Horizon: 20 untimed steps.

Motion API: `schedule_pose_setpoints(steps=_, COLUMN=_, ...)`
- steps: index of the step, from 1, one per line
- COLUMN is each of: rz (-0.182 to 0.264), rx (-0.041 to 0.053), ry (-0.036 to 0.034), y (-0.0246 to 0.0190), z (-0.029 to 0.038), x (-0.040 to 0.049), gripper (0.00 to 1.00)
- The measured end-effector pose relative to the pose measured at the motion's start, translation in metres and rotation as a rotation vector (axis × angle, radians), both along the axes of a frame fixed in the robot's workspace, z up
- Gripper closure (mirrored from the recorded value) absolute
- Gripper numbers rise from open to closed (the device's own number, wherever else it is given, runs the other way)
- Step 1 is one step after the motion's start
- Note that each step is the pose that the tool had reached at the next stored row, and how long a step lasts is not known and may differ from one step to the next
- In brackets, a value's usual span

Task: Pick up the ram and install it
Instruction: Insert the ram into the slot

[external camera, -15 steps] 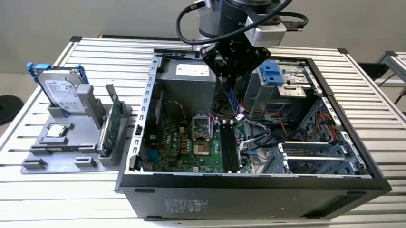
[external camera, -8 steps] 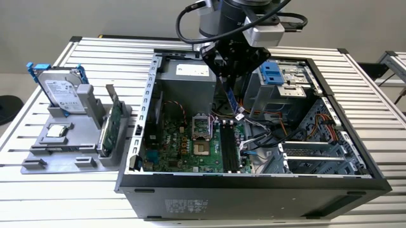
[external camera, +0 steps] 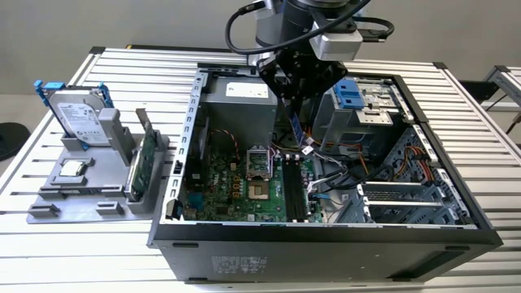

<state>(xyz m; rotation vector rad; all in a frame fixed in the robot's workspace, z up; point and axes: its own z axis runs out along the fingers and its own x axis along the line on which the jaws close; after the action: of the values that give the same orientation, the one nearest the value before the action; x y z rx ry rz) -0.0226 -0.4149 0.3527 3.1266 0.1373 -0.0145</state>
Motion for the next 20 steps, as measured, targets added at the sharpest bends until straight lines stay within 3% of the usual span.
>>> schedule_pose_setpoints(steps=20, rz=-0.083, rx=0.0, ry=0.0, y=0.0, z=-0.0006, x=0.0, gripper=1.0)
